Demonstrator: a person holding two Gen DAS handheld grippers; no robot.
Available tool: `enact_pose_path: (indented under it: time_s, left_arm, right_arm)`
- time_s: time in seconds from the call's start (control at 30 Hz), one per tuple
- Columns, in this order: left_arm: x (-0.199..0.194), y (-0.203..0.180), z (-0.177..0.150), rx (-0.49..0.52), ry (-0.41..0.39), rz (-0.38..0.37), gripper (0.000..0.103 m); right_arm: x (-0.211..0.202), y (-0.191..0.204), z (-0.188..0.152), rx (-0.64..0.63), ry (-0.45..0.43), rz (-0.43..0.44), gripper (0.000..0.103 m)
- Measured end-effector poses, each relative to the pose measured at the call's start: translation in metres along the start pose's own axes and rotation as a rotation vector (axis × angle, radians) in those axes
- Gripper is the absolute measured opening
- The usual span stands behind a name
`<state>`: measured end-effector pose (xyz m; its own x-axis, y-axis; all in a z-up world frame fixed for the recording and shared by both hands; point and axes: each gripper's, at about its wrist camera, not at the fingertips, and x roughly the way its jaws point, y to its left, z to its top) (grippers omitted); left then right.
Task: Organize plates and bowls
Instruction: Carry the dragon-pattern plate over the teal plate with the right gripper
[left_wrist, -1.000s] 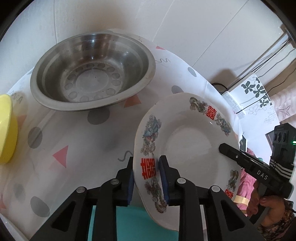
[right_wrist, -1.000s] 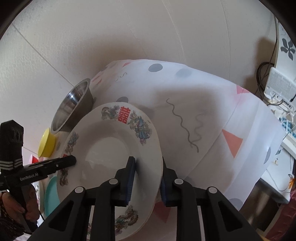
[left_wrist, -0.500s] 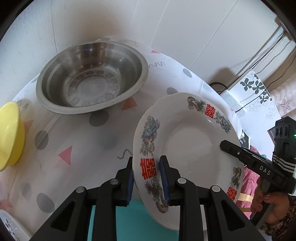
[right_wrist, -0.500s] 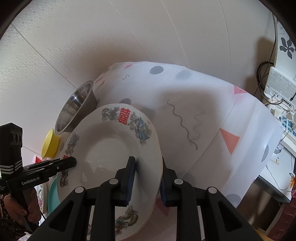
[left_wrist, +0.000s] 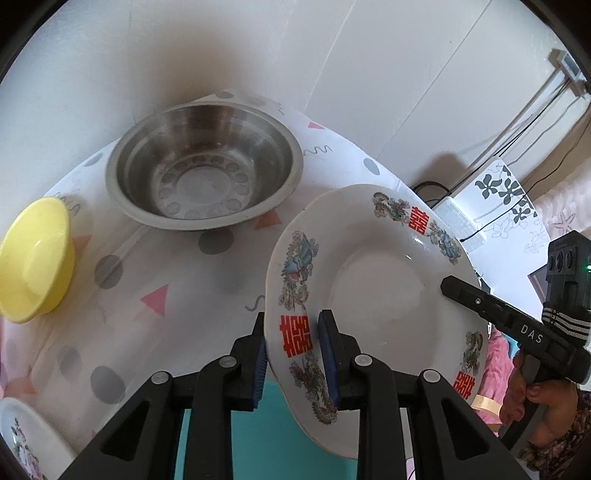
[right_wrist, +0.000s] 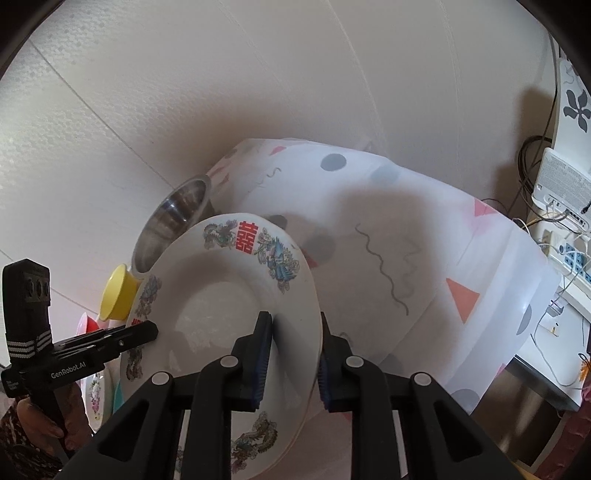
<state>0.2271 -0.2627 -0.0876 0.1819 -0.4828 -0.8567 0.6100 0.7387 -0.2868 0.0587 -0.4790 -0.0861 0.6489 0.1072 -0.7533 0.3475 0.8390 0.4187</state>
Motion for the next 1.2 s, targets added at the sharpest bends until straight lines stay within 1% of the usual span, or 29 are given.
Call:
enact_pose_path:
  time_s: [0.23,0.37,0.73,0.9,1.07,1.2]
  left_arm:
    - [-0.026,0.017,-0.017,-0.048,-0.023,0.017,0.027]
    - [-0.043,0.031,-0.032,-0.076,-0.037,0.037,0.027]
    - [-0.081,0.065,-0.083,-0.14,-0.053,0.094,0.028]
    - [-0.089,0.081,-0.112,-0.184,-0.036,0.102,0.029]
    - [-0.088,0.089,-0.138,-0.208,-0.004,0.111,0.029]
    - [-0.083,0.097,-0.151,-0.237,0.016,0.116,0.03]
  right_arm:
    - [-0.001,0.024,-0.001,-0.029,0.008,0.038,0.021]
    - [0.002,0.043,-0.006,-0.053,0.025,0.063,0.02]
    - [0.014,0.092,-0.037,-0.115,0.085,0.122,0.02]
    - [0.017,0.112,-0.056,-0.143,0.109,0.141,0.02]
    - [0.029,0.118,-0.072,-0.132,0.145,0.144,0.02]
    - [0.035,0.123,-0.083,-0.147,0.165,0.137,0.02]
